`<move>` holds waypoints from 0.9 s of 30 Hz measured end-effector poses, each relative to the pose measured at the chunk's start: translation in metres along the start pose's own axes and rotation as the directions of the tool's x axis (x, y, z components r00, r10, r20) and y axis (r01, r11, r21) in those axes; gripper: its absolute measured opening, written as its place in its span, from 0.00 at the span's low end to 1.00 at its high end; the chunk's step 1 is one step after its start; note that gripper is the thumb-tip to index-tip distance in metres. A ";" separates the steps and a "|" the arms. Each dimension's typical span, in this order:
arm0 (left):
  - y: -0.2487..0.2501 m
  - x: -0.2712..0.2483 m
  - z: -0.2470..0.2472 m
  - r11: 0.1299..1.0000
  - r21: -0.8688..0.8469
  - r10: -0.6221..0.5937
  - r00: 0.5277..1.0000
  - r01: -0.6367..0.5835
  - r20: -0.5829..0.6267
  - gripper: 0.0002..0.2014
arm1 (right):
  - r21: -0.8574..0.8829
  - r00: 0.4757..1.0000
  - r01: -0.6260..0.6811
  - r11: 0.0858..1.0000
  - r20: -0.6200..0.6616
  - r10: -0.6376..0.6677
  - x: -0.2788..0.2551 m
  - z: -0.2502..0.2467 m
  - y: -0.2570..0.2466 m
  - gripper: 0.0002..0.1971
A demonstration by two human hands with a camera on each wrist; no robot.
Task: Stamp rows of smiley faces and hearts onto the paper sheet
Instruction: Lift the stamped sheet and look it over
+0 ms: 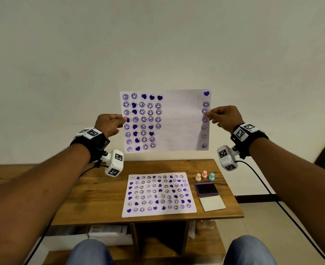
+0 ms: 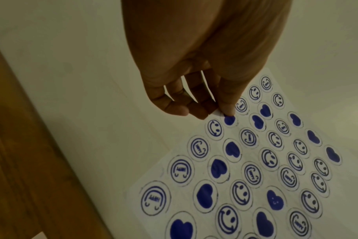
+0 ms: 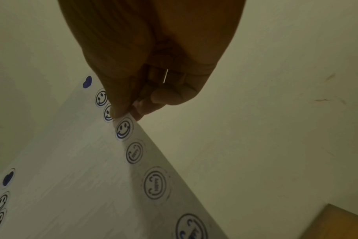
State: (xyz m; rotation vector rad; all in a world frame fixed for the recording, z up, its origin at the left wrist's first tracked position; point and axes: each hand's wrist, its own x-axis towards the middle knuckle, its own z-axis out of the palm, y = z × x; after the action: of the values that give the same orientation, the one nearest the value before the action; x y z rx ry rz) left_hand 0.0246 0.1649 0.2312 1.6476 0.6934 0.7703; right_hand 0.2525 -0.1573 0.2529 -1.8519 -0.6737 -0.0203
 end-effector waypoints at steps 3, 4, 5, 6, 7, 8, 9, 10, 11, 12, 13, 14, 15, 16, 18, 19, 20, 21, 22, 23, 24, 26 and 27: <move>0.000 0.000 0.000 1.000 0.008 0.005 1.000 -0.005 0.002 0.11 | -0.003 1.000 0.002 1.000 0.005 -0.002 0.000 -0.001 0.000 0.09; -0.001 0.000 0.000 1.000 0.010 0.006 1.000 -0.006 0.002 0.11 | -0.003 1.000 0.003 1.000 0.006 -0.003 0.000 -0.001 0.000 0.08; -0.001 0.000 0.000 1.000 0.010 0.006 1.000 -0.006 0.003 0.11 | -0.002 1.000 0.004 1.000 0.008 -0.004 0.000 -0.001 -0.001 0.08; -0.001 0.000 0.000 1.000 0.009 0.006 1.000 -0.006 0.004 0.12 | -0.002 1.000 0.005 1.000 0.009 -0.005 0.000 -0.001 -0.001 0.08; -0.001 0.000 0.000 1.000 0.010 0.008 1.000 -0.008 0.005 0.12 | -0.003 1.000 0.006 1.000 0.011 -0.006 0.000 -0.001 -0.002 0.08; -0.001 -0.001 0.000 1.000 0.012 0.010 1.000 -0.010 0.007 0.12 | -0.003 1.000 0.005 1.000 0.011 -0.005 0.000 -0.002 -0.001 0.08; -0.001 -0.001 0.000 1.000 0.013 0.010 1.000 -0.010 0.007 0.11 | -0.005 1.000 0.003 1.000 0.011 -0.003 0.000 -0.002 -0.002 0.08; -0.001 -0.001 0.000 1.000 0.015 0.009 1.000 -0.009 0.006 0.08 | -0.009 1.000 0.002 1.000 0.012 -0.002 0.000 -0.002 -0.002 0.08; -0.001 -0.002 0.000 1.000 0.018 0.008 1.000 -0.008 0.006 0.05 | -0.014 1.000 0.001 1.000 0.013 -0.001 0.000 -0.002 -0.002 0.08; 0.000 -0.003 0.000 1.000 0.020 0.008 1.000 -0.008 0.005 0.04 | -0.019 1.000 0.002 1.000 0.014 -0.001 0.001 -0.002 -0.002 0.08; 0.000 -0.003 0.000 1.000 0.022 0.010 1.000 -0.010 0.004 0.04 | -0.021 1.000 0.003 1.000 0.015 -0.002 0.001 -0.003 -0.003 0.08; 0.000 -0.003 -0.001 1.000 0.023 0.009 1.000 -0.009 0.004 0.04 | -0.021 1.000 0.004 1.000 0.016 -0.003 0.001 -0.003 -0.003 0.08; 0.000 -0.003 -0.001 1.000 0.023 0.007 1.000 -0.007 0.005 0.04 | -0.020 1.000 0.005 1.000 0.017 -0.004 0.001 -0.003 -0.003 0.08; 0.001 -0.003 -0.001 1.000 0.024 0.006 1.000 -0.006 0.007 0.04 | -0.018 1.000 0.005 1.000 0.019 -0.005 0.001 -0.003 -0.003 0.08; 0.001 -0.003 -0.001 1.000 0.025 0.005 1.000 -0.005 0.008 0.04 | -0.014 1.000 0.004 1.000 0.024 -0.003 0.001 -0.003 -0.003 0.08; 0.001 -0.003 -0.001 1.000 0.025 0.005 1.000 -0.005 0.007 0.04 | -0.012 1.000 0.003 1.000 0.026 -0.002 0.001 -0.003 -0.003 0.07; 0.002 -0.003 -0.001 1.000 0.026 0.006 1.000 -0.006 0.007 0.04 | -0.011 1.000 0.001 1.000 0.028 -0.001 0.001 -0.003 -0.004 0.07; 0.002 -0.003 -0.002 1.000 0.025 0.007 1.000 -0.007 0.008 0.05 | -0.012 1.000 0.001 1.000 0.029 -0.001 0.001 -0.003 -0.004 0.07; 0.002 -0.003 -0.002 1.000 0.026 0.008 1.000 -0.008 0.008 0.06 | -0.013 1.000 0.001 1.000 0.030 -0.001 0.000 -0.003 -0.003 0.07; 0.002 -0.003 -0.002 1.000 0.028 0.010 1.000 -0.010 0.009 0.06 | -0.015 0.999 0.003 1.000 0.032 -0.003 0.000 -0.003 -0.003 0.07; 0.002 -0.003 -0.001 0.999 0.031 0.011 1.000 -0.011 0.010 0.06 | -0.017 0.999 0.004 1.000 0.035 -0.004 -0.001 -0.003 -0.004 0.07; 0.002 -0.003 -0.002 0.999 0.034 0.013 1.000 -0.013 0.012 0.09 | -0.023 0.999 0.005 1.000 0.039 -0.004 -0.002 -0.003 -0.004 0.07; 0.002 -0.003 -0.002 0.999 0.035 0.013 1.000 -0.013 0.012 0.10 | -0.027 0.999 0.006 1.000 0.038 -0.005 -0.002 -0.003 -0.004 0.07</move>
State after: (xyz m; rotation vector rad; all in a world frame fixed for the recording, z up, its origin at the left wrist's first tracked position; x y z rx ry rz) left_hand 0.0214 0.1631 0.2334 1.6890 0.6922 0.7604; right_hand 0.2493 -0.1598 0.2570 -1.8805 -0.7086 0.0022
